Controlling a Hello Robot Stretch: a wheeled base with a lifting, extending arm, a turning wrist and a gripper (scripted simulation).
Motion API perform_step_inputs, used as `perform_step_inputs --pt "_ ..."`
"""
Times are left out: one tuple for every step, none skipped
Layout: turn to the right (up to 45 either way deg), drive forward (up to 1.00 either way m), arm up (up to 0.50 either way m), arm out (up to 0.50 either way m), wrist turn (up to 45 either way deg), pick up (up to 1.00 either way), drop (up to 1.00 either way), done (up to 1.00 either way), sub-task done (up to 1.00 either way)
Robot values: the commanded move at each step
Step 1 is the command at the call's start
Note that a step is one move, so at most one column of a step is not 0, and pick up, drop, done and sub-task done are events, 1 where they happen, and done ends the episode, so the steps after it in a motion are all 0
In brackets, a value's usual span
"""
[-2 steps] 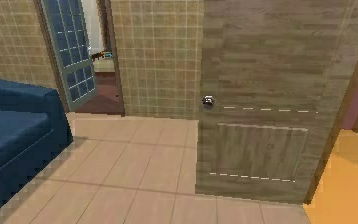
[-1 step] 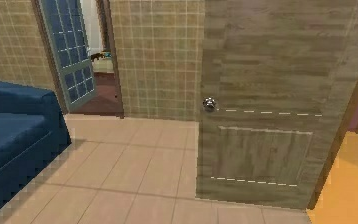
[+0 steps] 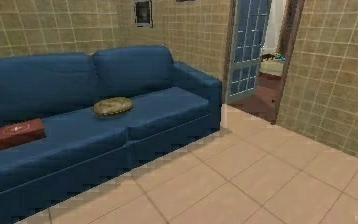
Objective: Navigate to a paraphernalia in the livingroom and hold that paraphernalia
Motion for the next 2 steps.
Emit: perform_step_inputs --pt "-24.0 0.0 0.0 0.0 0.0 0.0 0.0 0.0 0.0" --pt "-3.0 0.0 0.0 0.0 0.0 0.0 0.0 0.0 0.0"
